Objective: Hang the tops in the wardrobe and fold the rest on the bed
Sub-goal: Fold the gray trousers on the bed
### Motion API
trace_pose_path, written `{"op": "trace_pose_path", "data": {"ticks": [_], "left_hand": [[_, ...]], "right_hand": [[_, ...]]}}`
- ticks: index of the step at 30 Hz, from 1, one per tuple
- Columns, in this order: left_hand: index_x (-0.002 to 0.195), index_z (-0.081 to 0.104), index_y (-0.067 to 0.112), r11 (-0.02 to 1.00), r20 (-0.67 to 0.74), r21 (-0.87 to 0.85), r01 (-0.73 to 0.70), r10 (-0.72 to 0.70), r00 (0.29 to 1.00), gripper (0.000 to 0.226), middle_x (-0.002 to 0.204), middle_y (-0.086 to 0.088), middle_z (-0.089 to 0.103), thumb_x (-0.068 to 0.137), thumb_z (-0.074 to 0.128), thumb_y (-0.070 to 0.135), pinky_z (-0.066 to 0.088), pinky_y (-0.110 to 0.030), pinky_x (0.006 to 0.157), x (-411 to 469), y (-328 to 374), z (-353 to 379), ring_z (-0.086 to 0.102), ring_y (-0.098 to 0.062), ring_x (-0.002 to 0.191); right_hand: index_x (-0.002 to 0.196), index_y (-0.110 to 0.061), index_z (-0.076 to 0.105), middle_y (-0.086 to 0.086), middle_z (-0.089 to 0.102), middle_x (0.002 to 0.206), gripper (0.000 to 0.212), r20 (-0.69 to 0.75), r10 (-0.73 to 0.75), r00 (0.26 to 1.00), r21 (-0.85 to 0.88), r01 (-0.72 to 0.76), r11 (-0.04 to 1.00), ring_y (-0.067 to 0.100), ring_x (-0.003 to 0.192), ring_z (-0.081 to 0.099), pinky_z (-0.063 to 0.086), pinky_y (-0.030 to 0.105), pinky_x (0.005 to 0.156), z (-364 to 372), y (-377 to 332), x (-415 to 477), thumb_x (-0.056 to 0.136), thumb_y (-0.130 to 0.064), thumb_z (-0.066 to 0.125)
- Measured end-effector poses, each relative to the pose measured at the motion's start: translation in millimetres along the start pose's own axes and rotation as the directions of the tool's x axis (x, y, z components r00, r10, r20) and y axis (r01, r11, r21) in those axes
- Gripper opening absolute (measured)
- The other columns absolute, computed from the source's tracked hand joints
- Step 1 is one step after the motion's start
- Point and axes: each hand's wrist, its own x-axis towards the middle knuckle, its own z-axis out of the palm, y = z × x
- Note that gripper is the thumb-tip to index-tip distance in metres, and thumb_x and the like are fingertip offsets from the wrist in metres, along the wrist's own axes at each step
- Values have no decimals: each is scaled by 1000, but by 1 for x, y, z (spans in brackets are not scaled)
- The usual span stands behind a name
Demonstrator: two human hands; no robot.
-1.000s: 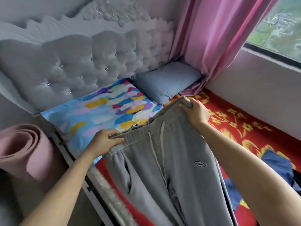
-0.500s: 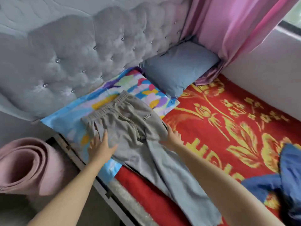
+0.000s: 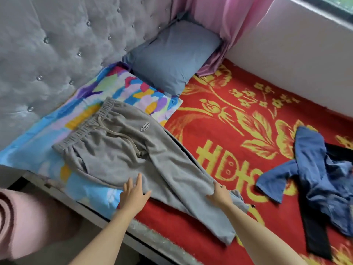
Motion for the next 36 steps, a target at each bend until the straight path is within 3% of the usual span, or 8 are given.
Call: {"op": "trace_pose_path", "data": {"ticks": [5,9,20,28,32,36], "left_hand": [[150,-3,23,994,58,81,-80,75,995,77,155,-15,8,94,41,51,27,-41,109,13,39,17,14,-33,140],[150,-2,23,971,118,183,-155,134,984,75,156,-14,5,95,39,51,26,-42,109,21,83,26,13,-32,140],[150,-2,25,854,202,430,-291,223,954,72,156,-11,5,96,39,48,24,-41,109,63,212,65,9,-29,142],[150,4,23,743,278,573,-347,222,935,64,156,-10,7,98,38,39,24,-38,109,112,228,96,13,-28,141],[150,8,24,666,324,656,-355,176,929,58,157,-10,4,99,34,30,26,-39,108,155,216,108,12,-27,142],[150,7,24,609,353,693,-385,178,918,59,158,-6,1,98,34,19,29,-37,106,189,208,116,11,-25,142]], "right_hand": [[139,-14,33,10,47,128,50,-29,80,996,63,-78,995,23,113,49,49,34,81,-3,51,2,92,-24,50],[139,-19,34,10,44,134,53,-31,158,987,158,-151,976,28,123,43,43,40,93,-9,95,4,90,-24,51],[143,-17,29,8,38,141,53,-11,259,966,251,-248,936,28,128,35,37,38,97,-24,203,42,94,-30,45],[144,-17,27,7,36,143,54,31,254,967,198,-255,946,27,129,34,35,37,99,0,229,101,94,-27,45],[139,-20,33,3,40,138,49,53,195,979,175,-201,964,24,127,36,38,37,97,24,225,132,91,-21,45],[133,-22,38,0,45,130,45,125,140,982,75,-151,986,21,125,38,36,39,97,50,221,147,89,-27,49]]}}
